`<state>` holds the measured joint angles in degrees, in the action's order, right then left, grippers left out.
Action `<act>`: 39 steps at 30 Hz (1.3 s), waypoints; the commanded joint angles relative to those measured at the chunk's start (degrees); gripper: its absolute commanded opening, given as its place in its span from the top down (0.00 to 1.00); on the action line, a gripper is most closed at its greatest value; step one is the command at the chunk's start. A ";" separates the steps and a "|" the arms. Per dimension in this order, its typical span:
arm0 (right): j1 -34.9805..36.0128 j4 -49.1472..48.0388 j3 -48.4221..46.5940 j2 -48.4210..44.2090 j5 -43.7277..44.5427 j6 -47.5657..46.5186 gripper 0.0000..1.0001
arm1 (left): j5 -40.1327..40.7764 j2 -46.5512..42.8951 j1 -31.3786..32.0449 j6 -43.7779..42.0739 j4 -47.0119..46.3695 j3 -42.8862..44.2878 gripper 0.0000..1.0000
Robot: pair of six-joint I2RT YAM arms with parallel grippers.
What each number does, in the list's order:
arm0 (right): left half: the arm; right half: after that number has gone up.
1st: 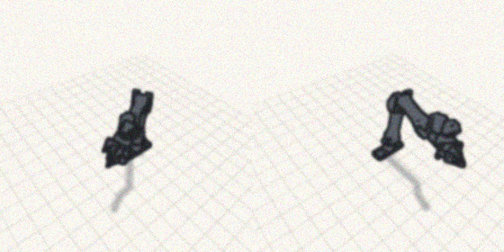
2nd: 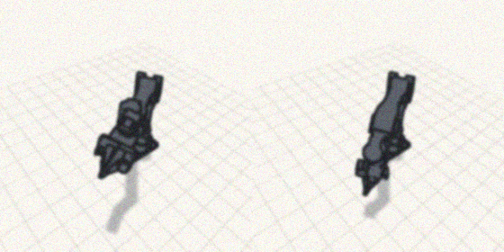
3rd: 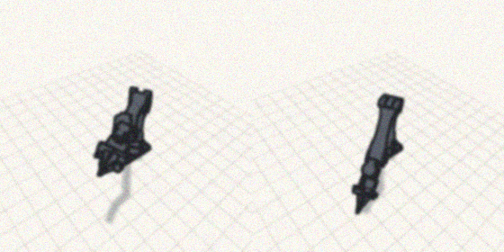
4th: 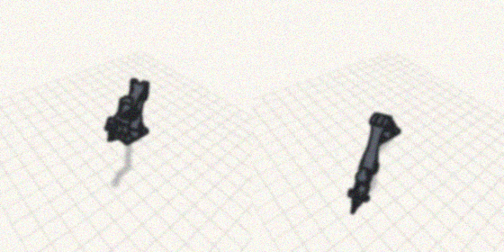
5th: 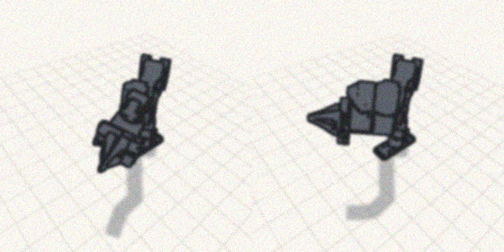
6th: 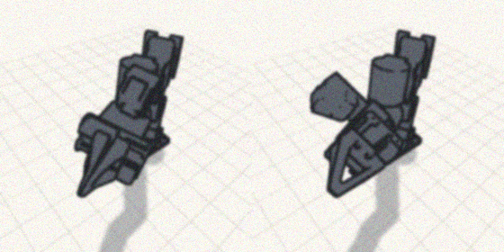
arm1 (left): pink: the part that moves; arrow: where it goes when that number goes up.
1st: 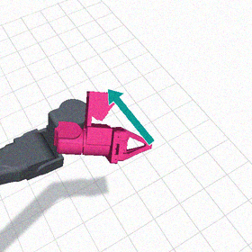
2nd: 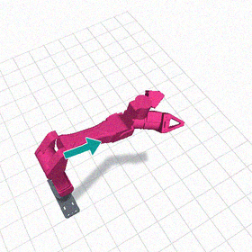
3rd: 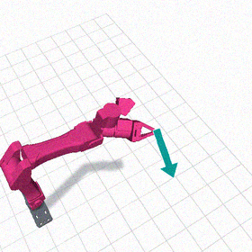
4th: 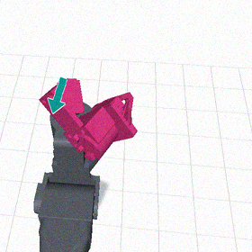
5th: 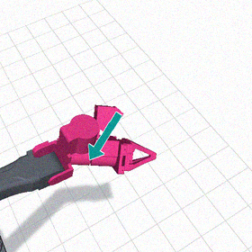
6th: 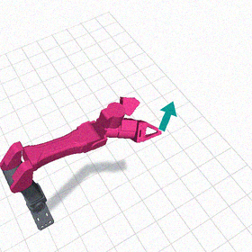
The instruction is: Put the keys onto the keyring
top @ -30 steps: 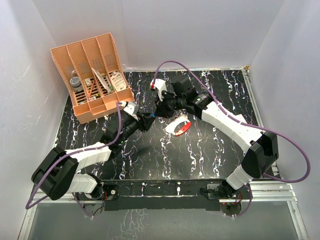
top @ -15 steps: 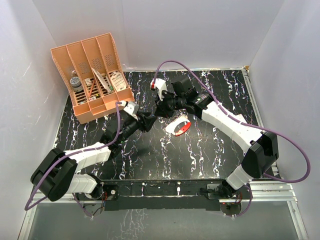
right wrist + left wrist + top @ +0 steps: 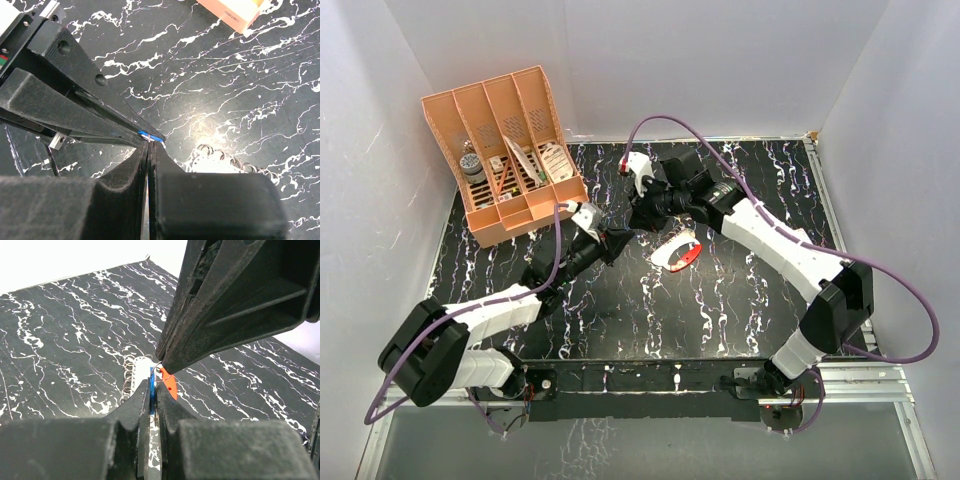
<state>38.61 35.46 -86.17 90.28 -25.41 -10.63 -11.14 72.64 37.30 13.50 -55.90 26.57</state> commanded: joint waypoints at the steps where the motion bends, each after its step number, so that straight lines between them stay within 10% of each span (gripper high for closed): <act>1: 0.34 4.33 -4.59 1.66 2.03 -0.65 1.00 | 0.94 -2.82 -0.21 -3.81 2.62 2.83 1.00; 17: 0.85 20.15 -16.87 9.12 7.12 0.11 1.00 | 0.46 -3.09 0.12 -10.23 11.22 4.05 1.00; 27: 1.47 9.52 -12.88 6.58 6.01 3.14 0.97 | -1.07 -2.25 1.37 -6.60 8.87 3.17 1.00; 39: 1.47 -18.26 2.03 -7.08 9.59 11.47 0.49 | -0.15 -3.53 1.37 3.90 2.03 -0.01 1.00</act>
<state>39.90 33.01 -87.05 90.50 -18.20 -3.01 -11.11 70.83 38.44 12.75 -48.40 27.70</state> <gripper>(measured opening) 0.482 0.032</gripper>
